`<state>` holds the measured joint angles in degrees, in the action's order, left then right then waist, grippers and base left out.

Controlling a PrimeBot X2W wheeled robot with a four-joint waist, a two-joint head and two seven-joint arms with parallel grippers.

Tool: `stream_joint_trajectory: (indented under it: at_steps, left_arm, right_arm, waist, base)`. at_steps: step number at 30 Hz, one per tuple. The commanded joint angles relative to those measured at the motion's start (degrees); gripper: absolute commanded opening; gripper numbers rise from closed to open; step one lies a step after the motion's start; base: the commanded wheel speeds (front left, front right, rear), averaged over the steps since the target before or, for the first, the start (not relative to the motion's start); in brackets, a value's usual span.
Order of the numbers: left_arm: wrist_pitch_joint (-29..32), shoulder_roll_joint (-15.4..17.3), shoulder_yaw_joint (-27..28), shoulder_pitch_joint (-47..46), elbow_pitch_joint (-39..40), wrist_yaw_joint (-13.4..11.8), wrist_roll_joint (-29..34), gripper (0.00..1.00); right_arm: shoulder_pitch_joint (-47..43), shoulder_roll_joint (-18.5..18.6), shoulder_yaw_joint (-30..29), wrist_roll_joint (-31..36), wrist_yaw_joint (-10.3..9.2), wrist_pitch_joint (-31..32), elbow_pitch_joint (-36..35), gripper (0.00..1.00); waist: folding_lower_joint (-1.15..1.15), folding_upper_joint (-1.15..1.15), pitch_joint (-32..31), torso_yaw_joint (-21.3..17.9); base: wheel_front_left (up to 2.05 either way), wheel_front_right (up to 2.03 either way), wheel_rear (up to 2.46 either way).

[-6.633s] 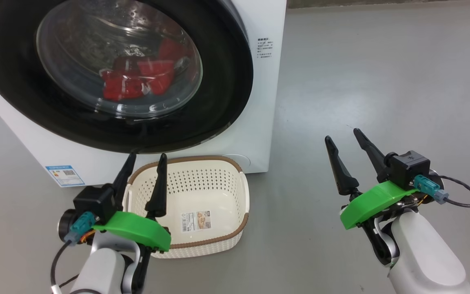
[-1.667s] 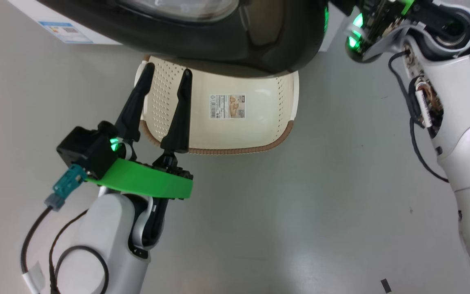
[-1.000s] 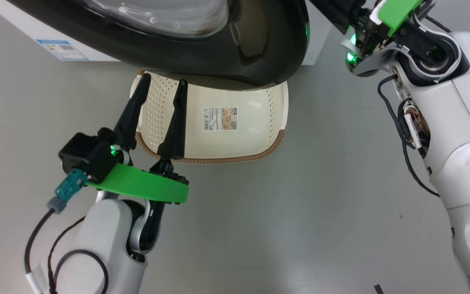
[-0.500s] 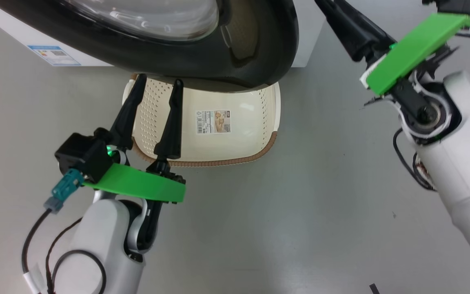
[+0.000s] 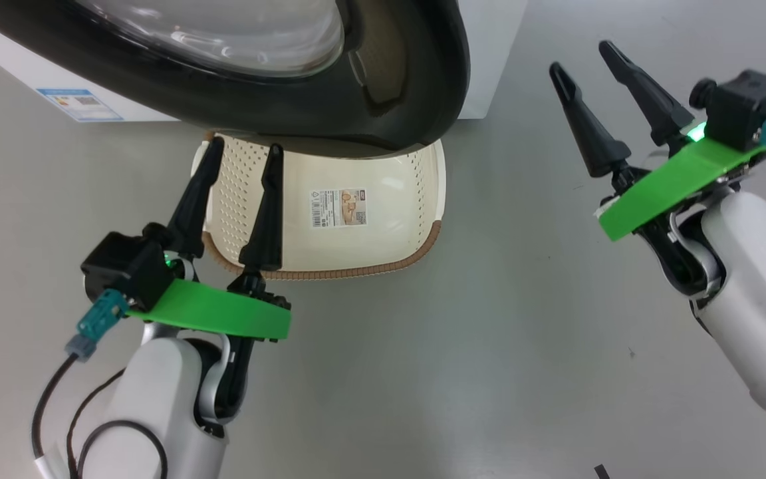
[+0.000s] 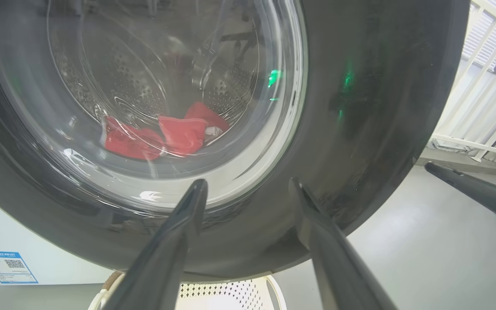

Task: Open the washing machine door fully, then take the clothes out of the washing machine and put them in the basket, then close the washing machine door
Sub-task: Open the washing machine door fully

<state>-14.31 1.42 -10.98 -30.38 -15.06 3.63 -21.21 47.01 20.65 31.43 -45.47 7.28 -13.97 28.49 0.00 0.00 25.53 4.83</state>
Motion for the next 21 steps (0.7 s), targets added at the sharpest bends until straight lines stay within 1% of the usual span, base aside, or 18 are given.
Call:
stream_joint_trajectory:
  at_steps: [1, 3, 6, 8, 11, 15, 16, 21]
  left_arm:
    - [-0.7, 1.5, 2.0, 1.0, 2.0, 0.3, 0.9, 1.0]
    - [-0.7, 1.5, 2.3, 1.2, 2.4, 0.4, 1.3, 1.0]
    - [-0.7, 1.5, 2.6, 1.4, 2.9, 0.5, 1.9, 1.0]
    - [-0.7, 1.5, 2.7, 1.4, 3.3, 0.5, 2.2, 1.0]
    - [-0.7, 1.5, 2.8, 1.6, 3.9, 0.5, 2.3, 1.0]
    - [-0.7, 1.5, 2.9, 1.8, 4.7, 0.3, 2.3, 1.0]
    - [-0.7, 1.5, 2.9, 1.8, 4.7, 0.3, 2.3, 1.0]
    - [-0.7, 1.5, 2.5, 2.2, 5.3, 0.2, 1.6, 1.0]
  right_arm:
    - [-2.9, -0.8, -1.5, 3.1, 0.21, -0.8, -0.8, 1.0]
    - [-4.5, -2.0, -5.1, 7.6, 0.21, -1.0, -1.4, 1.0]
    - [-7.8, -4.7, -11.5, 15.2, 0.21, -1.0, -5.1, 1.0]
    - [-10.3, -6.3, -14.5, 20.1, 0.21, -1.0, -7.6, 1.0]
    - [-13.9, -9.1, -18.3, 25.3, 0.21, -1.0, -11.3, 1.0]
    - [-17.6, -12.3, -22.0, 30.0, 0.21, -1.0, -16.0, 1.0]
    - [-17.6, -12.3, -22.0, 30.0, 0.21, -1.0, -16.0, 1.0]
    - [-21.3, -15.0, -24.0, 32.6, 0.21, -1.0, -19.9, 1.0]
  waist:
    - [0.0, 0.0, -0.1, -0.2]
    - [0.0, 0.0, -0.1, -0.4]
    - [0.0, 0.0, 0.1, -0.6]
    - [0.0, 0.0, 0.1, -0.7]
    - [0.0, 0.0, 0.1, -0.7]
    - [0.0, 0.0, 0.3, -0.9]
    - [0.0, 0.0, 0.3, -0.9]
    - [0.0, 0.0, 0.4, -0.9]
  base:
    - [0.0, 0.0, 0.0]
    - [0.0, 0.0, 0.0]
    - [0.0, 0.0, 0.0]
    - [0.0, 0.0, 0.0]
    - [0.0, 0.0, 0.0]
    - [0.0, 0.0, 0.0]
    - [0.0, 0.0, 0.0]
    - [0.0, 0.0, 0.0]
